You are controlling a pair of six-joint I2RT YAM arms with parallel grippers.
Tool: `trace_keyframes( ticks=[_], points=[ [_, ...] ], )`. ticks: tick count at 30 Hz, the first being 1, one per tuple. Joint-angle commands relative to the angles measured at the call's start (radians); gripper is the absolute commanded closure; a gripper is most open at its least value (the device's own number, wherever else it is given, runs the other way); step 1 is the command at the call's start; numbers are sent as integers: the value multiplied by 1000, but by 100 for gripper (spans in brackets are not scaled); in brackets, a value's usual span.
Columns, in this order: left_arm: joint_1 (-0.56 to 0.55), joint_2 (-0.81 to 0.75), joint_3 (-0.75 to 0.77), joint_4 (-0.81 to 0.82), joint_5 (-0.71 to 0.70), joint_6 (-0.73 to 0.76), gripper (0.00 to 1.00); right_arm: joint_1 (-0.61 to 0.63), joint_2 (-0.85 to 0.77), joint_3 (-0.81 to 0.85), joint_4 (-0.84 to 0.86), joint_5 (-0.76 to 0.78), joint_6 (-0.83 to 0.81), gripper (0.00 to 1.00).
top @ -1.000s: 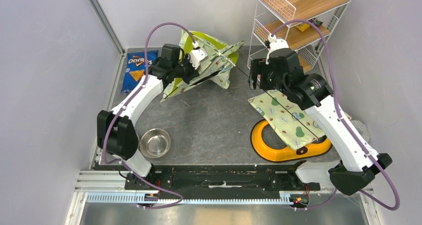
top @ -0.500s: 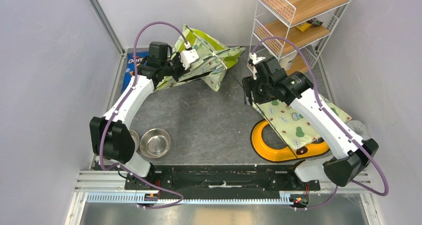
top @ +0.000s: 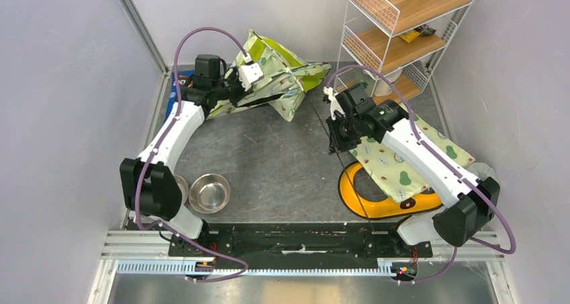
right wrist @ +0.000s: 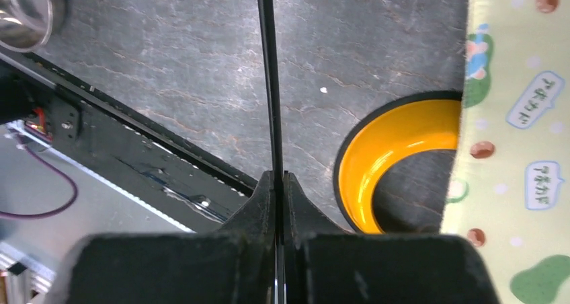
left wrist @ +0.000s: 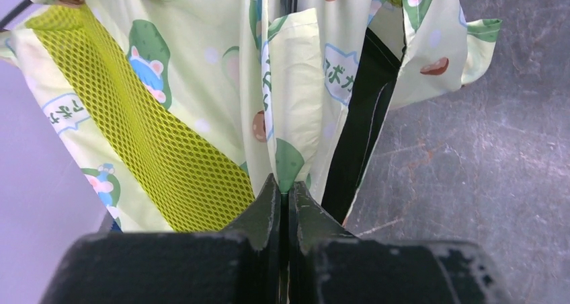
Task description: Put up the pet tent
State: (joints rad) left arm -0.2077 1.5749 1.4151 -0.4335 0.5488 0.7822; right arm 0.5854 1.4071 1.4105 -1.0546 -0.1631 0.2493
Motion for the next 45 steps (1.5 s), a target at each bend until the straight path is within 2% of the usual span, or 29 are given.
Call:
trace_keyframes(
  ticks=[1, 6, 9, 11, 18, 22, 26, 31, 36, 41, 45],
  points=[
    [8, -32, -9, 218, 28, -121, 96, -6, 13, -9, 54, -69, 64, 100],
    [7, -47, -71, 364, -5, -248, 78, -6, -5, 23, 82, -124, 210, 100],
    [7, -48, -74, 364, -7, -280, 54, -6, -12, 70, 48, -187, 293, 100],
    [7, -50, -76, 352, -14, -288, 43, -6, -4, 119, 11, -220, 334, 100],
    [6, -78, -94, 381, -48, -346, 23, -6, 57, 253, -68, -273, 384, 100],
    [7, -103, -89, 425, -177, -459, 19, -6, 112, 301, -61, -307, 413, 100],
    [8, -131, -50, 408, -383, -603, 11, -7, 159, 322, -27, -340, 466, 100],
    [8, -154, 6, 290, -400, -665, 7, -17, 200, 325, 52, -397, 594, 100],
    [7, -208, -64, 295, -419, -752, 6, -39, 233, 310, 155, -500, 729, 100],
    [8, -231, -115, 240, -461, -865, 9, -45, 275, 411, 239, -518, 857, 100],
    [8, -249, -141, 209, -451, -907, 12, -46, 298, 432, 433, -535, 1055, 100]
  ],
)
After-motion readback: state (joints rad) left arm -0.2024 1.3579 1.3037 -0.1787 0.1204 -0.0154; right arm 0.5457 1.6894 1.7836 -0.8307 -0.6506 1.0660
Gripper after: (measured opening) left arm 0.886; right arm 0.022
